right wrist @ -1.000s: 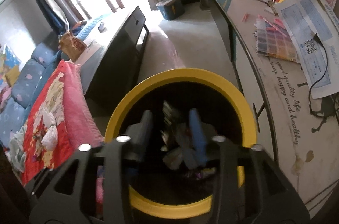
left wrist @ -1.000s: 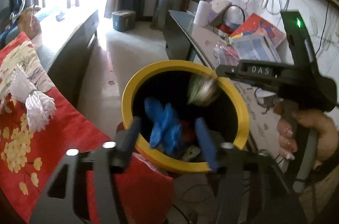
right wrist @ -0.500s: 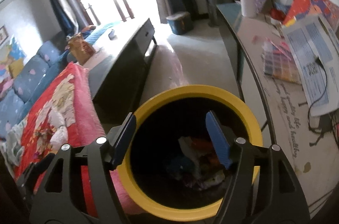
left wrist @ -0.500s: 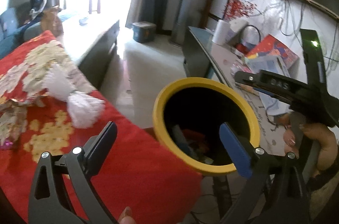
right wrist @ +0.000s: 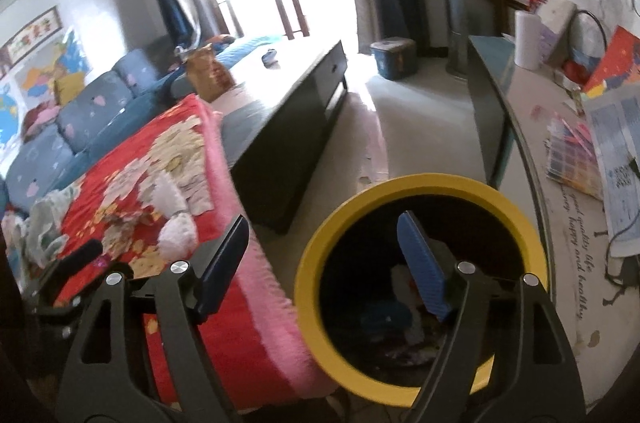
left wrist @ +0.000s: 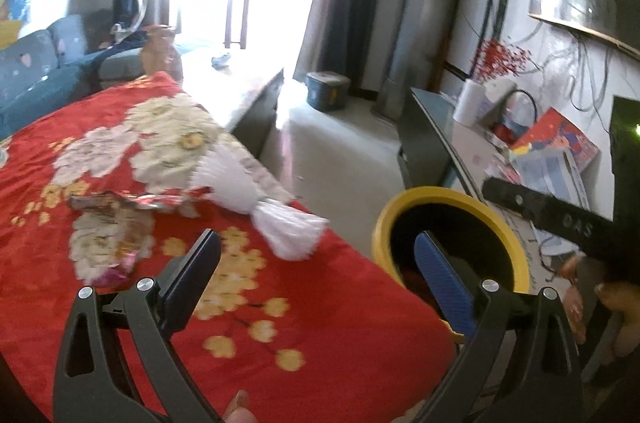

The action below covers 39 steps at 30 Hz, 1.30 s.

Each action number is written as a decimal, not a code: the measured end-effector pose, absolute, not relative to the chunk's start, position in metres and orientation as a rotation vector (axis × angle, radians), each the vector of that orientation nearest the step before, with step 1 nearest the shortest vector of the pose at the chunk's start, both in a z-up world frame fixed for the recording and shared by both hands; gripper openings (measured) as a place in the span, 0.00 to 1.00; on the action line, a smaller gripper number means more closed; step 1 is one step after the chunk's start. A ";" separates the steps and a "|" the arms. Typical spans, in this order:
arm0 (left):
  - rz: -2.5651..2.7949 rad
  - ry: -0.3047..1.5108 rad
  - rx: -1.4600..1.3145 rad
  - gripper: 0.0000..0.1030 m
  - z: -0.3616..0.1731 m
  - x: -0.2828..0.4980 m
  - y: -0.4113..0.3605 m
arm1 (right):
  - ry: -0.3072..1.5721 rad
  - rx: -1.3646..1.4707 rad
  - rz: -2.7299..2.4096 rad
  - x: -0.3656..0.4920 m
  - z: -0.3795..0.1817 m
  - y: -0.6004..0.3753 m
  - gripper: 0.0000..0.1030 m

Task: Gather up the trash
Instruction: 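Move both tools back toward the bedspread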

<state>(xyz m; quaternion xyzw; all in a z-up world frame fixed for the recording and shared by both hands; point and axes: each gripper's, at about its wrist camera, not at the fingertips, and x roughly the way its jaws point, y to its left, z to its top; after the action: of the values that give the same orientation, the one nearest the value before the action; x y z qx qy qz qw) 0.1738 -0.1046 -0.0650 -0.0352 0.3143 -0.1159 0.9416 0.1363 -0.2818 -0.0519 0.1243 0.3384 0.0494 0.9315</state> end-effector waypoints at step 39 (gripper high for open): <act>0.003 0.748 -0.330 0.82 -0.104 0.186 0.041 | 0.829 -0.006 0.332 0.183 -0.078 -0.134 0.71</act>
<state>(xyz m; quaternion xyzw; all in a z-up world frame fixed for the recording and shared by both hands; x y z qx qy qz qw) 0.1857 0.0406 -0.1044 -0.1606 0.3638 0.0013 0.9175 0.1833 -0.1344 -0.0785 -0.0031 0.4008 0.1607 0.9020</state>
